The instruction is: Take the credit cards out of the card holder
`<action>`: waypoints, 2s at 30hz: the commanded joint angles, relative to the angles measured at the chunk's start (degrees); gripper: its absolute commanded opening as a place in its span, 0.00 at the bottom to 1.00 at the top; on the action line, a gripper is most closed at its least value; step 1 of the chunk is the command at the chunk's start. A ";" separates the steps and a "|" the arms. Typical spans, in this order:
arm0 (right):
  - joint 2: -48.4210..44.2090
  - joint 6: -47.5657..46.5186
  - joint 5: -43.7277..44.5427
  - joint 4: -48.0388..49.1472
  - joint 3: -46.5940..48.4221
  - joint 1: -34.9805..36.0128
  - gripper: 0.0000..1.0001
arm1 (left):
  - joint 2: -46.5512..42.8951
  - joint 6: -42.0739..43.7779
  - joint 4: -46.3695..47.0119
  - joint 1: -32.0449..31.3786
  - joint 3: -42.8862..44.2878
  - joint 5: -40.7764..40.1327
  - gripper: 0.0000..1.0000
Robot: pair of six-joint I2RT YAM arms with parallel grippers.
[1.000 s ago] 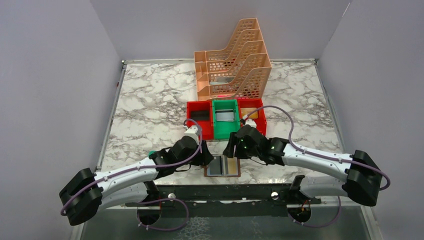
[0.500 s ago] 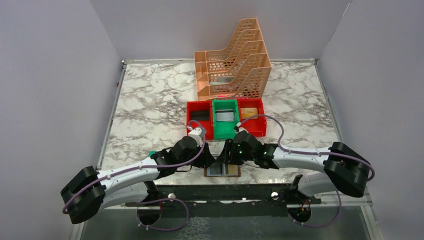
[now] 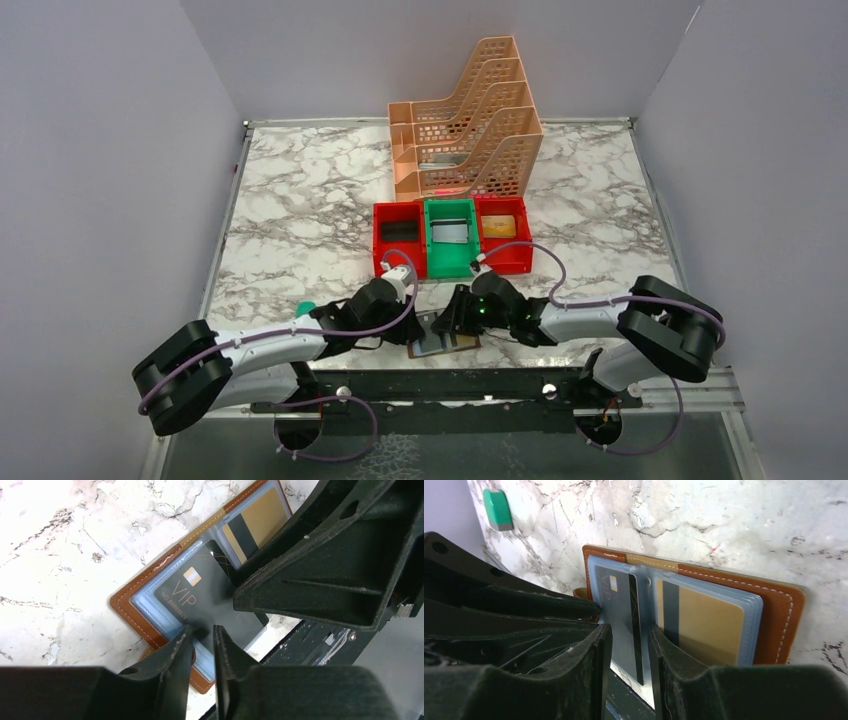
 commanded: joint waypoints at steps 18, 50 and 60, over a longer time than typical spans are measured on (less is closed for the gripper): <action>-2.10 -2.58 -2.68 0.17 -1.90 -0.10 0.11 | 0.47 -2.85 -3.84 -0.17 -3.09 -5.22 0.17; -9.79 -6.63 -1.52 -8.08 -2.52 -2.08 0.05 | 7.00 -2.81 -5.57 -0.17 1.51 -9.70 0.12; -2.83 -0.74 -6.01 3.68 -4.79 -2.34 0.23 | 8.62 -1.12 -1.69 -0.17 1.40 -7.27 0.12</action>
